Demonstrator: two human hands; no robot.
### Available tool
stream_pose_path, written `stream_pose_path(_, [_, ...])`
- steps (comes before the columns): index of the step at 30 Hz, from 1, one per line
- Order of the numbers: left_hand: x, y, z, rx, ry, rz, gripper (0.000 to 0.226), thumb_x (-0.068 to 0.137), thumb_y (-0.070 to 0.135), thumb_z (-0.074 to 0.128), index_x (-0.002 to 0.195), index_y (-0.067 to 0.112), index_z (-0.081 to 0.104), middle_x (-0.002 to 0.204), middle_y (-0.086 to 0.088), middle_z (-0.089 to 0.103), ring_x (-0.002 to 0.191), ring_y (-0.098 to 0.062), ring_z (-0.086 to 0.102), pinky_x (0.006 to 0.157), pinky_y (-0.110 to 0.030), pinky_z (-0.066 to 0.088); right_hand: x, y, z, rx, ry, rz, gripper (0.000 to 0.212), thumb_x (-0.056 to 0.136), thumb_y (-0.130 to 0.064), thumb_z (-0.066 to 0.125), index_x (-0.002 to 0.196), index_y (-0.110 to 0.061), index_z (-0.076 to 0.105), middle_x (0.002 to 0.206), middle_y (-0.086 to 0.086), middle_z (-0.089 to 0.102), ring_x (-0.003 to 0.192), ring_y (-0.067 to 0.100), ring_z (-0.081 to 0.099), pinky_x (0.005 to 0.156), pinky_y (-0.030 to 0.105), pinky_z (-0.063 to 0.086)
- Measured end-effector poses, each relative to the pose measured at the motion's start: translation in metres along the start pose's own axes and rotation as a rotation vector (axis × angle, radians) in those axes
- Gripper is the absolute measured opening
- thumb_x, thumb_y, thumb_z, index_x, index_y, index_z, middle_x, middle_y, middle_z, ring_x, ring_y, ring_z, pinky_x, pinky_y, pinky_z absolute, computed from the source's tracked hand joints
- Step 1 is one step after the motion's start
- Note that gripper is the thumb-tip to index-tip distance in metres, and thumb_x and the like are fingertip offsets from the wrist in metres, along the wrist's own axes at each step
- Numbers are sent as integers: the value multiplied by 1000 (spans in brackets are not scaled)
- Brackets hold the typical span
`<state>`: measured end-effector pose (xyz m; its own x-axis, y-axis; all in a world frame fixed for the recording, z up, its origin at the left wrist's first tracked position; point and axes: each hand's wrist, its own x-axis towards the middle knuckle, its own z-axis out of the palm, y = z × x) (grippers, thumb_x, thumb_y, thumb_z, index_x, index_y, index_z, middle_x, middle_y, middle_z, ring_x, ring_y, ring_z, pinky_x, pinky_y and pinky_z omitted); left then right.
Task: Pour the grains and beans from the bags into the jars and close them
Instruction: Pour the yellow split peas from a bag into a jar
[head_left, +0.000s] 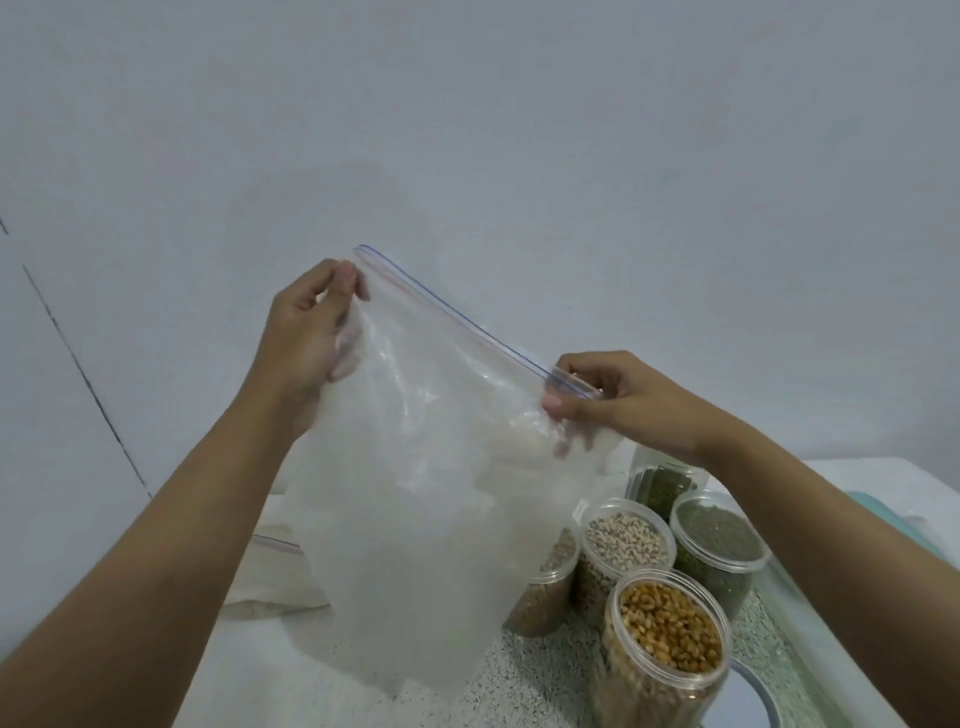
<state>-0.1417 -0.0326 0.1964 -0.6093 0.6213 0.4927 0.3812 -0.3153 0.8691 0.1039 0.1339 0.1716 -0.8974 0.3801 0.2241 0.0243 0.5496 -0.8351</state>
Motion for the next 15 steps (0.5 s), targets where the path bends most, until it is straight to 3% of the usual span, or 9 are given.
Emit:
stream_pose_path(4, [-2,-5,-2,-26,-37,-38,32,109,34,44,83,17,52,49,2,31,41,-11,24,40,-18,23,-17,14,-12,74,36,-5,17,98,-14,63,101,3,63,88,7,70,77,30,74,66,45,51])
stream_pose_path(7, [-3,-3,10,-31,-54,-51,31,109,35,42,83,21,50,52,3,33,41,-12,27,40,-16,24,-23,20,-23,167,194,-34,22,92,-18,68,106,0,69,92,10,73,77,29,70,67,42,57])
stream_pose_path(9, [-3,2,17,-34,-81,-109,31,109,40,41,83,24,48,53,2,37,44,-14,29,41,-17,26,-25,24,-30,339,327,-33,27,87,-14,73,112,-4,67,92,14,73,77,31,67,71,40,60])
stream_pose_path(12, [-7,8,40,-40,-117,-183,31,108,46,39,84,27,44,54,4,39,46,-14,31,43,-20,25,-33,29,-51,646,482,33,37,84,-12,75,118,-14,62,91,13,72,72,20,65,63,29,57])
stream_pose_path(15, [-17,16,69,-40,-134,-218,30,108,47,38,85,28,43,54,3,39,42,-13,31,41,-21,21,-42,39,-72,805,511,91,36,85,-17,75,119,-11,64,98,8,71,81,21,66,72,31,56])
